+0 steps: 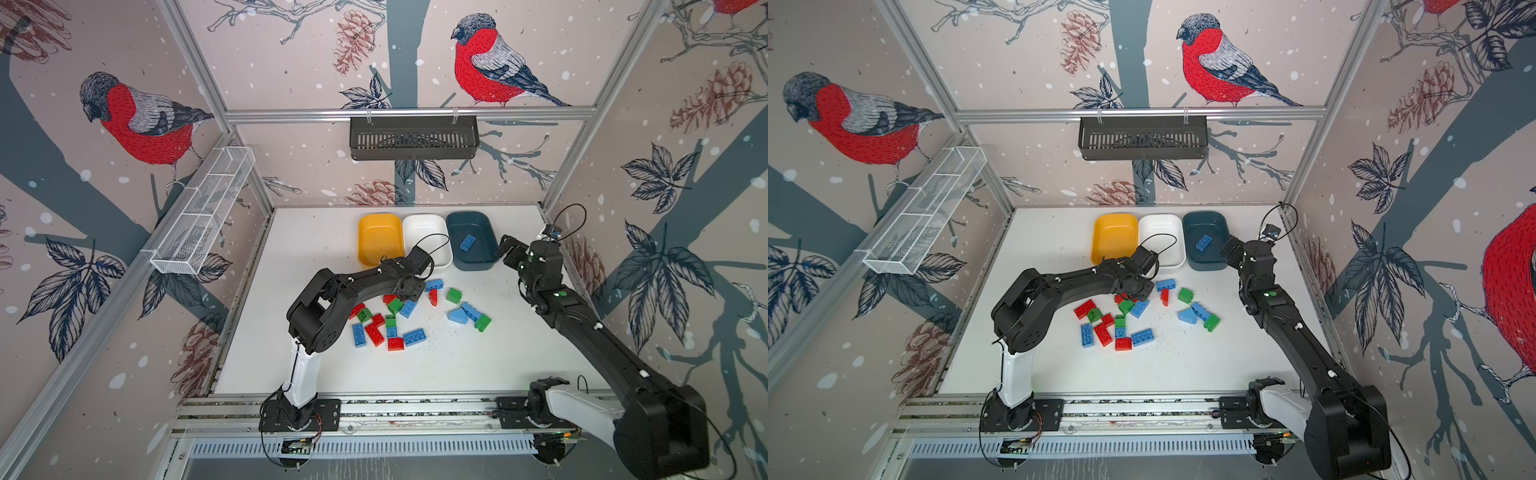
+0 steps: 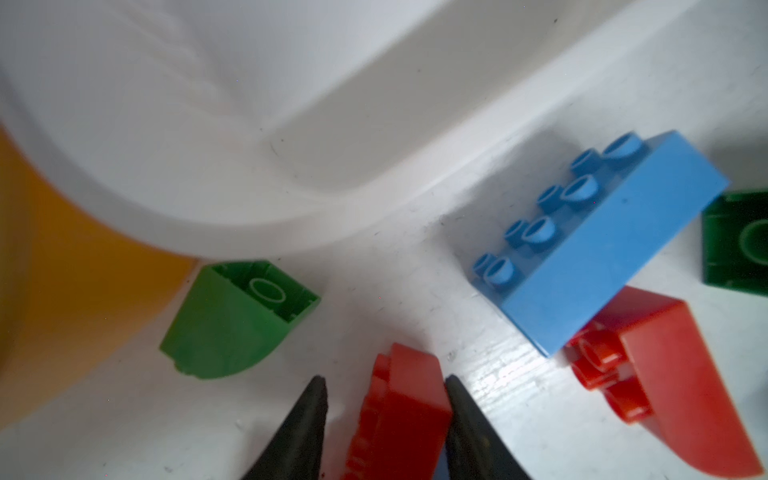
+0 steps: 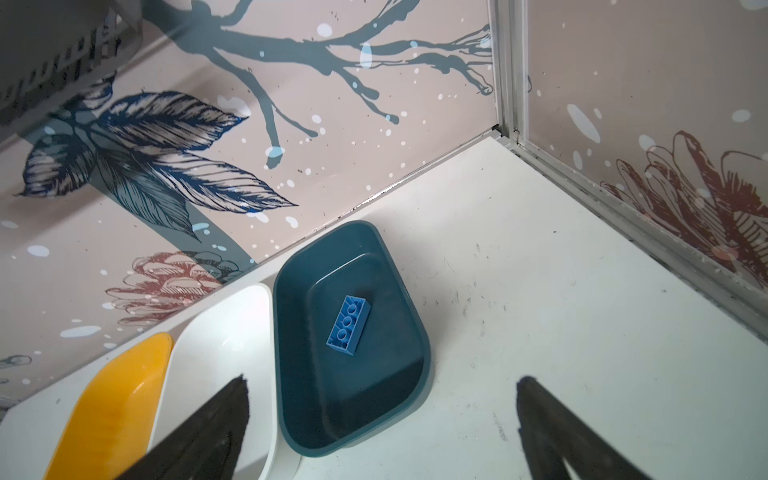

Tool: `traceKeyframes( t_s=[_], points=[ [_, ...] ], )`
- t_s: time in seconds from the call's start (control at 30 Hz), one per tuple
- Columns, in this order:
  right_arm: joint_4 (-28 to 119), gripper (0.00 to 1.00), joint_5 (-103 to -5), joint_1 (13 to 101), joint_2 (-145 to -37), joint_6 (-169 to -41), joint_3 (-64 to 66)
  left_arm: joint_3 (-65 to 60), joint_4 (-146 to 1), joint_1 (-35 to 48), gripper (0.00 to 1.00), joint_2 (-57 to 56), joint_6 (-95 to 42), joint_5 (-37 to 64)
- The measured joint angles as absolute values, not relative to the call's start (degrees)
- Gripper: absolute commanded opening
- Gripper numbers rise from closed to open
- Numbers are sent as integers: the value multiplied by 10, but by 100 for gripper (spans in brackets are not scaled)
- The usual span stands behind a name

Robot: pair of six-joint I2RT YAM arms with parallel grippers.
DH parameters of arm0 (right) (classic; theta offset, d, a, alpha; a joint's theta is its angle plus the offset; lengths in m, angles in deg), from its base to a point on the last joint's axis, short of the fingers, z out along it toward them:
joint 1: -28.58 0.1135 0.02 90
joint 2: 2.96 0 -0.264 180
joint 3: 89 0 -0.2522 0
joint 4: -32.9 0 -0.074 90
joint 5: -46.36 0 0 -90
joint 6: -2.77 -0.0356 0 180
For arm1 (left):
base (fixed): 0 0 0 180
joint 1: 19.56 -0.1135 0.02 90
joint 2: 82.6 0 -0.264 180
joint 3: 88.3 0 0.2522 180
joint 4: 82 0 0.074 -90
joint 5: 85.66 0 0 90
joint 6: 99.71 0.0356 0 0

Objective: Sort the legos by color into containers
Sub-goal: 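Grasp a red brick with the left gripper and drop it into the white tub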

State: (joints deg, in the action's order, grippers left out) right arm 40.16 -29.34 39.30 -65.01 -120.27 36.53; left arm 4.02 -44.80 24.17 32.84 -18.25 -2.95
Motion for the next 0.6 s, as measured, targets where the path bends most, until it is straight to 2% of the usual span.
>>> traceKeyframes(
  t_s=[0.17, 0.4, 0.6],
  points=[
    [402, 100, -315, 374, -644, -1206, 370, 39, -451, 242, 37, 339, -183, -18],
    [406, 100, -349, 364, -644, -1215, 375, 24, -474, 242, 17, 331, -187, -19],
    [401, 100, -360, 371, -631, -1217, 402, 9, -485, 241, 5, 285, -203, -24]
  ],
)
